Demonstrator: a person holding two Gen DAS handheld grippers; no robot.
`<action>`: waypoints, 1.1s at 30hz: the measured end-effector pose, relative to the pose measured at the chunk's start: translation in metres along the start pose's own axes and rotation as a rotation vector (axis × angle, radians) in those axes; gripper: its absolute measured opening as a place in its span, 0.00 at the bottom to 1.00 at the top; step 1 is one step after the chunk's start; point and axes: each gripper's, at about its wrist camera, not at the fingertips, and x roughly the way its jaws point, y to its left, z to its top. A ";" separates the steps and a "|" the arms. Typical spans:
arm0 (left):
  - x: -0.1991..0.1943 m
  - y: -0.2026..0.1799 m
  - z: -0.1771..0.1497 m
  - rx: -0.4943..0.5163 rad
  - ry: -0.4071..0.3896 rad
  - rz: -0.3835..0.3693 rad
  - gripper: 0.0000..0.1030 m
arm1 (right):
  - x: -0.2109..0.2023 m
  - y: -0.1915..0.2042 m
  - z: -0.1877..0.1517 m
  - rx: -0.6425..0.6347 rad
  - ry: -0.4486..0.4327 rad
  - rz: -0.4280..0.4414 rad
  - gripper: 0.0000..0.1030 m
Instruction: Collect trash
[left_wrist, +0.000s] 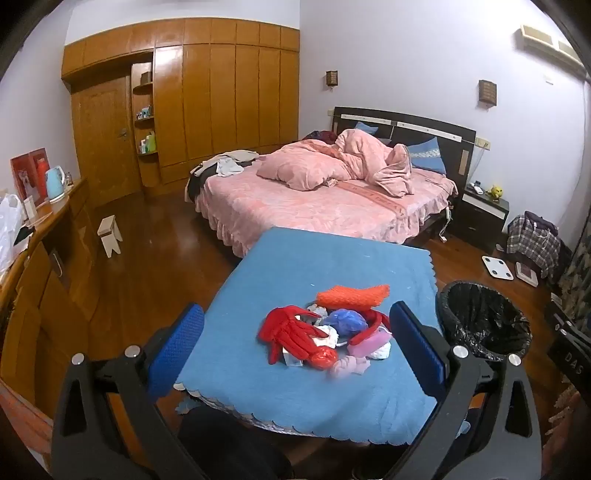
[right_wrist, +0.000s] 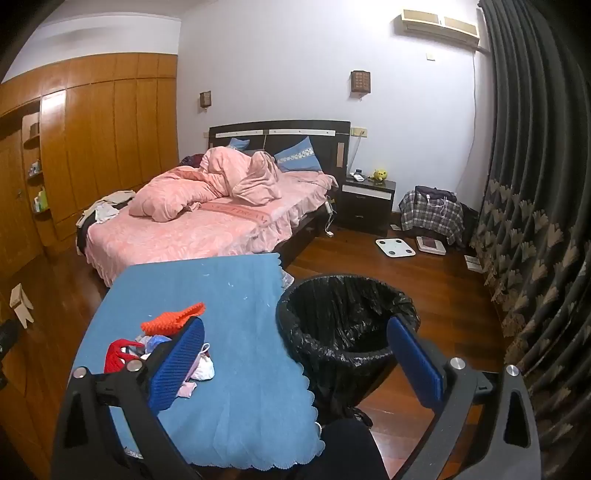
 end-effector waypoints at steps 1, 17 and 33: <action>0.000 0.001 0.000 -0.011 0.002 -0.007 0.95 | 0.000 0.000 0.000 0.000 0.000 0.000 0.94; 0.001 0.008 0.004 -0.003 -0.007 0.007 0.95 | 0.002 0.003 0.001 -0.003 0.003 0.001 0.94; 0.001 0.021 0.003 0.004 -0.002 0.015 0.95 | 0.007 0.009 -0.001 0.000 0.009 0.003 0.94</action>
